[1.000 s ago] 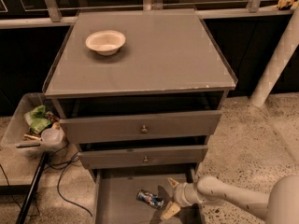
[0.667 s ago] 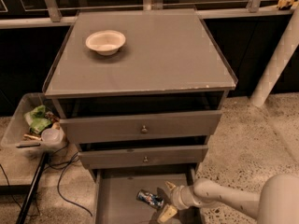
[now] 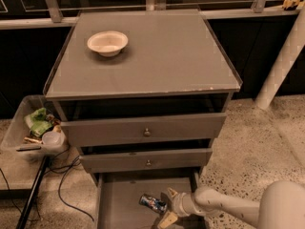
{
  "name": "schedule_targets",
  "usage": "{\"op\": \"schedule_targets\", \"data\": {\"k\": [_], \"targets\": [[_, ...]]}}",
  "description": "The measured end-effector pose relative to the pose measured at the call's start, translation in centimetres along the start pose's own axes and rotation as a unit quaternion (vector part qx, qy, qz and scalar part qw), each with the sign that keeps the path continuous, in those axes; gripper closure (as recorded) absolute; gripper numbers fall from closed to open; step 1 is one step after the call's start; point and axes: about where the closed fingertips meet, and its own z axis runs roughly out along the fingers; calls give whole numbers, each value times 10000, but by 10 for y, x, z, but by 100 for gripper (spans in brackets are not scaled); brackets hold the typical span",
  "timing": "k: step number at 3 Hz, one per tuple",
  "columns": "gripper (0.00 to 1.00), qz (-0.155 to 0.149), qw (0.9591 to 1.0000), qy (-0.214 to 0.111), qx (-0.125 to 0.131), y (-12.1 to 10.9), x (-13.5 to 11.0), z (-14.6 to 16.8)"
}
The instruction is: Pick redbull can from bottom drawer and place on counter
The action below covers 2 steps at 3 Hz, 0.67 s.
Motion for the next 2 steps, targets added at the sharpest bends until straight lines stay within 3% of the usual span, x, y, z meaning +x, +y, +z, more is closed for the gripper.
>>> {"op": "schedule_targets", "data": {"k": [2], "targets": [[0, 139, 9995, -185, 231, 4, 14, 28]]}}
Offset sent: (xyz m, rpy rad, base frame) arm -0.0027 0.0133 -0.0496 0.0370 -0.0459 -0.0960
